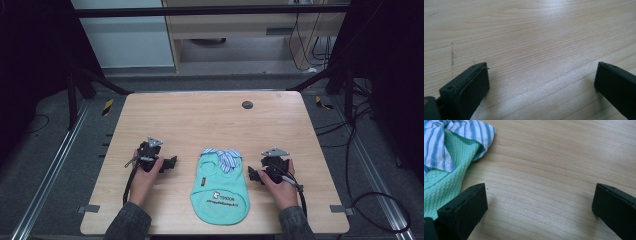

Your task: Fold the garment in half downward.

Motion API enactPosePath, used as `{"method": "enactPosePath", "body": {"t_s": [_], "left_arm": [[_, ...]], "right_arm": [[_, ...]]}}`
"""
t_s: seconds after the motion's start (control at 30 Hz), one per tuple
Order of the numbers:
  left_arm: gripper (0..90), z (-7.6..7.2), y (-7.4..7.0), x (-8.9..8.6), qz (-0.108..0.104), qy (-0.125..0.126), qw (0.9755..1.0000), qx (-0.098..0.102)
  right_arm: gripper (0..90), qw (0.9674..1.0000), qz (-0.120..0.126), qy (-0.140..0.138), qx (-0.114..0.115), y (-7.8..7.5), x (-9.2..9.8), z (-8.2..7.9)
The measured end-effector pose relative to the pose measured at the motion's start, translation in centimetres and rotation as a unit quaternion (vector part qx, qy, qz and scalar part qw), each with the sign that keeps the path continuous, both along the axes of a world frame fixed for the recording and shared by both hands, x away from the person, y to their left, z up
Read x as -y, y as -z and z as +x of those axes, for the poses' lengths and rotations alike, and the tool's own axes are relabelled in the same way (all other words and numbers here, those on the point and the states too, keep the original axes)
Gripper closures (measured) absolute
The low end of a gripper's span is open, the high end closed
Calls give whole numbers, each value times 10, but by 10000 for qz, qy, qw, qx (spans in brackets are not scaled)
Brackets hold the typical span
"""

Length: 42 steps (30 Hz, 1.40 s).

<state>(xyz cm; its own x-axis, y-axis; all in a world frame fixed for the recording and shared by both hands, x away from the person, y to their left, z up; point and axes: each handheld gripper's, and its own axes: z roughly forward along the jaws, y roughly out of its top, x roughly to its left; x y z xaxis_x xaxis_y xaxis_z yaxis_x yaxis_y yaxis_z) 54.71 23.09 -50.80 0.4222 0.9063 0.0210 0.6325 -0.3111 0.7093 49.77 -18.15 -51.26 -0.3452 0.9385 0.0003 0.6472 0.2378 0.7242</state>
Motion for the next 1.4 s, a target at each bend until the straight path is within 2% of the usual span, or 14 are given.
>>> {"method": "enactPosePath", "body": {"t_s": [0.23, 0.33, 0.43, 0.53, 0.63, 0.67, 0.8, 0.87, 0.93, 1.1, 1.17, 1.27, 1.33, 1.4], "left_arm": [[0, -3, 0, 2, -1, 12, 10000, 1], [0, -5, 0, 4, -2, 159, 9999, 6], [30, -6, -3, 9, 90, 300, 9995, -40], [37, -8, -8, 13, 110, 355, 9993, 60], [38, -9, -12, 14, 63, 451, 9989, 125], [38, -11, -14, 15, 59, 560, 9983, 161], [44, -13, -17, 17, 82, 635, 9978, 194], [49, -15, -20, 19, 75, 699, 9973, 233], [60, -15, -22, 20, -4, 707, 9972, 234], [150, -16, -24, 26, -220, 834, 9961, 178], [177, -13, -26, 30, -341, 913, 9952, 68], [231, -6, -33, 36, -511, 1017, 9935, 44], [253, 0, -38, 43, -419, 1152, 9925, -9], [297, 8, -44, 51, -427, 1257, 9911, -44]], "right_arm": [[3, 10000, -16, 11, -3, 0, 0, 0], [5, 10000, -20, 9, -2, 0, 0, 0], [104, 10000, -20, -4, 75, -2, 0, 0], [159, 9998, -65, -23, 173, -5, 0, 0], [170, 9997, -91, -55, 219, -8, 0, -1], [195, 9995, -122, -94, 269, -10, 0, -2], [233, 9994, -151, -150, 263, -13, -1, -3], [308, 9994, -133, -234, 222, -16, -4, -4], [330, 9989, -215, -314, 273, -17, -6, -4], [452, 9979, -178, -518, 340, -23, -12, -2], [496, 9968, -132, -691, 375, -27, -14, 0], [571, 9958, -137, -816, 400, -35, -18, 5], [624, 9947, -217, -937, 351, -41, -21, 11], [677, 9938, -265, -1023, 336, -47, -24, 18]]}}
